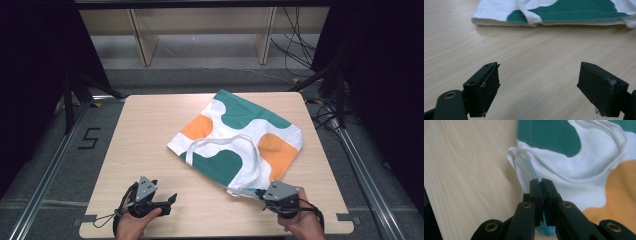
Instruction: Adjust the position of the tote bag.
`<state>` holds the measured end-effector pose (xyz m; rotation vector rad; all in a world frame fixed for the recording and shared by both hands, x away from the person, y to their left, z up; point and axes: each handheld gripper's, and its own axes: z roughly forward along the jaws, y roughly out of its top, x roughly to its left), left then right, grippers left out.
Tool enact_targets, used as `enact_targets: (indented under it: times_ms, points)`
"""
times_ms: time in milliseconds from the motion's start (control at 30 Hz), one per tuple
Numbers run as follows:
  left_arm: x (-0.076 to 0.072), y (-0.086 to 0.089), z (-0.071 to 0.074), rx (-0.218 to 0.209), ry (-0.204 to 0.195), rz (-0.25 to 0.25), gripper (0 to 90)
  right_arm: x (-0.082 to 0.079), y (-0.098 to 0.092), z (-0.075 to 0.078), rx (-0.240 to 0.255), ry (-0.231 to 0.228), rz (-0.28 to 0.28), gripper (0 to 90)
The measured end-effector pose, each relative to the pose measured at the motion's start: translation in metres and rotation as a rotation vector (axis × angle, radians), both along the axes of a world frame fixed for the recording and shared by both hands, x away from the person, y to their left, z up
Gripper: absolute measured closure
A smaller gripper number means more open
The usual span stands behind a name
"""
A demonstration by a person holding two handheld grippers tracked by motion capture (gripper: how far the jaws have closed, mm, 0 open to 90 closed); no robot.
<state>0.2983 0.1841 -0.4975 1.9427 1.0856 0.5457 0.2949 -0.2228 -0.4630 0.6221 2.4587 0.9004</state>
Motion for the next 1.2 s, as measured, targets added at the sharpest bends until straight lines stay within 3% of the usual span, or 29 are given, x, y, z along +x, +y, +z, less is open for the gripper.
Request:
enact_targets:
  times_ms: [67, 100, 200, 267, 333, 367, 400, 433, 500, 533, 600, 667, 700, 733, 867, 933, 1000, 1200]
  points:
    - [0.001, 0.0, 0.0, 0.0, -0.005, 0.0, 16.6, -0.004, -0.025, 0.001, 0.011, -0.007, -0.056, 88.2]
    - [0.002, 0.001, -0.001, 0.013, 0.0, -0.002, 16.6, -0.004, -0.025, 0.001, 0.011, -0.007, -0.056, 88.3]
    - [0.003, 0.0, -0.001, 0.008, 0.003, 0.008, 16.7, 0.0, -0.054, -0.001, 0.02, -0.01, -0.115, 88.4]
    - [0.004, -0.002, -0.002, 0.002, 0.002, 0.019, 16.7, 0.001, -0.06, -0.002, 0.027, -0.006, -0.138, 88.4]
    - [0.007, -0.003, -0.003, 0.023, -0.001, 0.01, 16.9, 0.003, -0.071, -0.002, 0.025, -0.012, -0.137, 88.2]
    - [0.009, -0.003, -0.002, 0.057, 0.01, -0.006, 16.9, 0.004, -0.075, -0.002, 0.031, -0.013, -0.15, 88.0]
    - [0.012, -0.005, -0.003, 0.061, -0.004, -0.002, 17.0, 0.004, -0.078, -0.002, 0.031, -0.02, -0.165, 87.7]
    - [0.014, -0.009, -0.005, 0.041, -0.009, 0.006, 17.2, 0.004, -0.08, -0.002, 0.031, -0.017, -0.182, 87.4]
    - [0.021, -0.011, -0.006, 0.104, -0.034, -0.01, 17.8, 0.006, -0.081, -0.004, 0.026, -0.015, -0.179, 86.5]
    - [0.026, -0.014, -0.008, 0.065, -0.017, -0.002, 19.1, 0.006, -0.082, -0.005, 0.026, -0.018, -0.184, 85.8]
    - [0.039, -0.016, -0.011, 0.036, 0.022, 0.013, 23.1, 0.007, -0.081, -0.005, 0.021, -0.021, -0.183, 83.4]
    - [0.049, -0.02, -0.015, 0.101, 0.024, 0.02, 23.8, 0.007, -0.081, -0.005, 0.017, -0.025, -0.173, 80.1]
    - [0.054, -0.02, -0.015, 0.153, 0.028, -0.002, 25.3, 0.007, -0.082, -0.006, 0.02, -0.024, -0.172, 78.7]
    - [0.058, -0.023, -0.018, 0.146, 0.031, 0.01, 26.8, 0.008, -0.083, -0.006, 0.02, -0.028, -0.174, 77.8]
    - [0.07, -0.027, -0.021, 0.211, -0.014, 0.029, 31.4, 0.009, -0.084, -0.009, 0.021, -0.014, -0.184, 72.3]
    - [0.074, -0.029, -0.023, 0.209, -0.001, 0.023, 33.2, 0.01, -0.084, -0.009, 0.02, -0.016, -0.19, 69.5]
    - [0.076, -0.03, -0.022, 0.229, -0.012, 0.019, 35.1, 0.01, -0.083, -0.009, 0.025, -0.019, -0.196, 66.7]
    - [0.084, -0.038, -0.022, 0.234, -0.028, -0.011, 37.4, 0.013, -0.083, -0.011, 0.028, -0.012, -0.219, 59.0]
